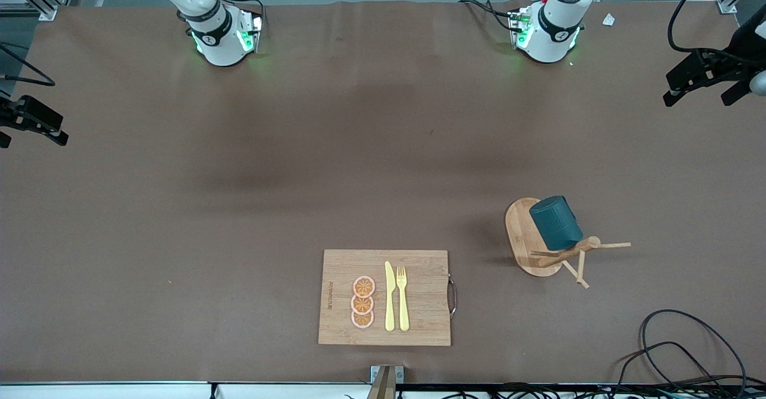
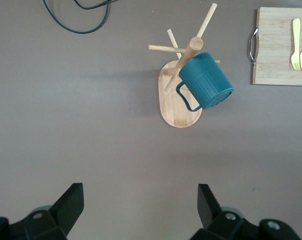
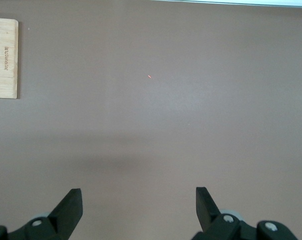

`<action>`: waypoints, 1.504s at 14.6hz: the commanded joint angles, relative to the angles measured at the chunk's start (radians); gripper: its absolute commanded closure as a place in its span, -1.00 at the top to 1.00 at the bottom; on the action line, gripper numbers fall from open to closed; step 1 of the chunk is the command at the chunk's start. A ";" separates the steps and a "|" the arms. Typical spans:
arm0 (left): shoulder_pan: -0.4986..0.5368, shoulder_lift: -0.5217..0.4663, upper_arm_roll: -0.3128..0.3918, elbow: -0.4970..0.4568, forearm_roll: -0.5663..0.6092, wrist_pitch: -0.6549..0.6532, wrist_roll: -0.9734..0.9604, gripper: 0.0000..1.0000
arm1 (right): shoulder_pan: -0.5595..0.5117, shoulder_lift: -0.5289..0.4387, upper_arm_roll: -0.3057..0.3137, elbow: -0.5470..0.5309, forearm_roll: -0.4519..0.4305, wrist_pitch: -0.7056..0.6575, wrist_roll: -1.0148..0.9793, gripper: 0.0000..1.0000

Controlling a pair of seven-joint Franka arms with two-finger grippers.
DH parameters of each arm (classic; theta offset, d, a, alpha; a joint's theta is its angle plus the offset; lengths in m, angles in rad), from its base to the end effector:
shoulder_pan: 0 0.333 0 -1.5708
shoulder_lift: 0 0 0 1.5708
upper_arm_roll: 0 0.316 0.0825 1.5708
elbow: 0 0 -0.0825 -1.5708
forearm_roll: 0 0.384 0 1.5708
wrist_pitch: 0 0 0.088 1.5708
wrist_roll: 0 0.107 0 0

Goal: Transfer cup from left to right arm and place
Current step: 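Reach the left gripper to the teal mug on the wooden stand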

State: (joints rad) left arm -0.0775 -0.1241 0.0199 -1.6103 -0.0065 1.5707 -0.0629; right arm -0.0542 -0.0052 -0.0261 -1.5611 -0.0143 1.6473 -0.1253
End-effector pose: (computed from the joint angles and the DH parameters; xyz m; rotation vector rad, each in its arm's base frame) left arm 0.5143 -0.0296 0.6722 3.1248 0.0078 0.1310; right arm 0.5591 -0.0465 0.6391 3.1142 0.0708 0.1394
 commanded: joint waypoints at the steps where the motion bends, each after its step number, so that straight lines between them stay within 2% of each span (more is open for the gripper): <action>1: 0.004 -0.008 0.003 0.001 -0.003 -0.006 0.023 1.00 | -0.004 -0.015 0.002 -0.011 0.013 -0.004 0.003 1.00; 3: -0.005 0.012 0.002 0.015 0.006 0.009 0.023 1.00 | -0.004 -0.015 0.002 -0.011 0.013 -0.004 0.004 1.00; 5: -0.011 0.023 -0.032 0.004 0.007 0.005 0.015 1.00 | -0.004 -0.015 0.002 -0.011 0.013 -0.004 0.004 1.00; 10: -0.004 0.153 -0.048 0.010 -0.018 0.021 -0.167 1.00 | -0.004 -0.015 0.002 -0.011 0.013 -0.004 0.003 1.00; 13: 0.013 0.217 -0.041 0.010 -0.154 0.087 -0.283 1.00 | -0.004 -0.015 0.002 -0.011 0.013 -0.004 0.004 1.00; 18: 0.019 0.332 -0.037 0.010 -0.305 0.164 -0.460 1.00 | -0.004 -0.013 0.002 -0.011 0.013 -0.004 0.004 1.00; 22: 0.042 0.429 -0.037 0.010 -0.357 0.235 -0.497 1.00 | -0.004 -0.013 0.002 -0.011 0.013 -0.004 0.006 1.00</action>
State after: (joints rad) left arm -0.0484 0.2635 -0.0193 -1.6169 -0.3280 1.7824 -0.5475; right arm -0.0542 -0.0052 -0.0261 -1.5612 -0.0143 1.6466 -0.1253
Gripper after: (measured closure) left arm 0.000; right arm 0.000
